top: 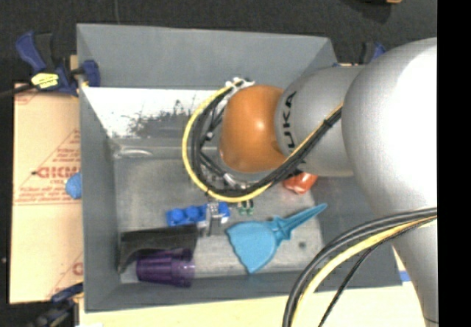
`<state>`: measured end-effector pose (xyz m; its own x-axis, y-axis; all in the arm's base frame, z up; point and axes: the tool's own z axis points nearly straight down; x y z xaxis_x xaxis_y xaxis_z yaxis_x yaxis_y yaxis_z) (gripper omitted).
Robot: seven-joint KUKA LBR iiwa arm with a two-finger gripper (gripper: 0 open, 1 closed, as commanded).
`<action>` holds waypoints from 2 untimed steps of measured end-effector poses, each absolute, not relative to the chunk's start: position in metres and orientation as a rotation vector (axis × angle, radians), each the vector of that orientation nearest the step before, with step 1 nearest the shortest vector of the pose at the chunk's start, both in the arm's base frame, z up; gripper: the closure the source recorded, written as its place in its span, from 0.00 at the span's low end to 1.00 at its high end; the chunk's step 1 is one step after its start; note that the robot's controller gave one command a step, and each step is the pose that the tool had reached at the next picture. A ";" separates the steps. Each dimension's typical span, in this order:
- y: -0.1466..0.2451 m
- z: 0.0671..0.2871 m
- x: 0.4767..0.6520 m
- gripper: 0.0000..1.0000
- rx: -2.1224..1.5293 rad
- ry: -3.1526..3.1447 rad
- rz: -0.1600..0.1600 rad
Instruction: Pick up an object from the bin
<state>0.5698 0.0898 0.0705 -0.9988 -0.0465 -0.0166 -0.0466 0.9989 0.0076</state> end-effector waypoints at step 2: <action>0.098 0.078 0.569 1.00 -0.089 3.125 0.013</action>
Offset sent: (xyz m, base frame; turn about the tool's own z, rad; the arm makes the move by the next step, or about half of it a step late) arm 0.0000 0.0000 0.0000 0.0000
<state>0.5689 0.0983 0.0782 -0.9983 -0.0568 -0.0154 -0.0569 0.9983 0.0082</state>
